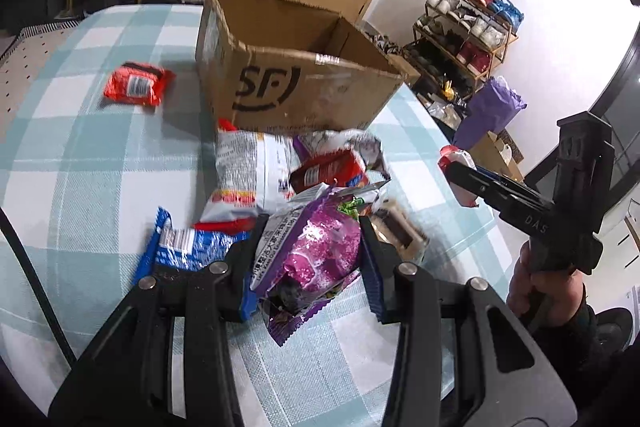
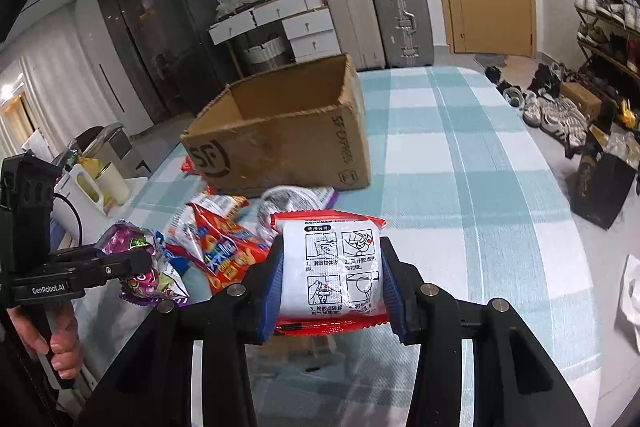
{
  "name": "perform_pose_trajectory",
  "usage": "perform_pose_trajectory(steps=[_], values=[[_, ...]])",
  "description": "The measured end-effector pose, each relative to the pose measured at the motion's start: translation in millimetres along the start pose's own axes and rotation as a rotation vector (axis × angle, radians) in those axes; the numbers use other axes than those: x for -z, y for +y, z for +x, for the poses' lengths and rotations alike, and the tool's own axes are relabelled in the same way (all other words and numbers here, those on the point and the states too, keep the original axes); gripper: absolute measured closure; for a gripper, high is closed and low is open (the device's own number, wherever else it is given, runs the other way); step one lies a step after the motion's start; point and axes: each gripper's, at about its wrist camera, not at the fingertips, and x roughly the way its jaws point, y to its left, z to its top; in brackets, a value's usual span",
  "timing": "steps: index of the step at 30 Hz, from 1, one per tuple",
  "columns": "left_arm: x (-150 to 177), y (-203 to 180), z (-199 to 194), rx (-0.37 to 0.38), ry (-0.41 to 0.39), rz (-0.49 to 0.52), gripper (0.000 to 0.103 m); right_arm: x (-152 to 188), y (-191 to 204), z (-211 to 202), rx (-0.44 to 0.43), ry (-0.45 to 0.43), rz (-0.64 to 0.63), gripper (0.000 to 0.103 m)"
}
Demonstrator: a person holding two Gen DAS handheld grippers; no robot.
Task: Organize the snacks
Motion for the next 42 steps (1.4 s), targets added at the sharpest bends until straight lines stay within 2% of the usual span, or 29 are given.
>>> perform_pose_trajectory(steps=[6, 19, 26, 31, 39, 42], values=[[-20.3, -7.0, -8.3, 0.002, -0.028, 0.017, 0.065, -21.3, 11.2, -4.4, -0.036, -0.021, -0.036, 0.059], [-78.6, -17.7, -25.4, -0.046, -0.092, 0.056, 0.064, -70.3, 41.1, -12.4, -0.106, -0.068, -0.13, 0.059], [-106.8, -27.7, -24.7, -0.05, -0.108, 0.067, 0.064, -101.8, 58.7, -17.9, -0.139, -0.08, -0.194, 0.059], [-127.5, -40.8, -20.0, -0.065, -0.114, 0.114, 0.064, -123.9, 70.6, -16.3, -0.153, -0.089, -0.226, 0.059], [-166.8, -34.7, -12.4, -0.075, -0.119, 0.093, 0.064, -160.3, 76.7, -12.1, -0.177, -0.134, -0.167, 0.059], [-181.2, -34.7, -8.8, -0.109, -0.122, 0.101, 0.064, -174.8, 82.0, -12.5, -0.184, -0.158, -0.17, 0.059]])
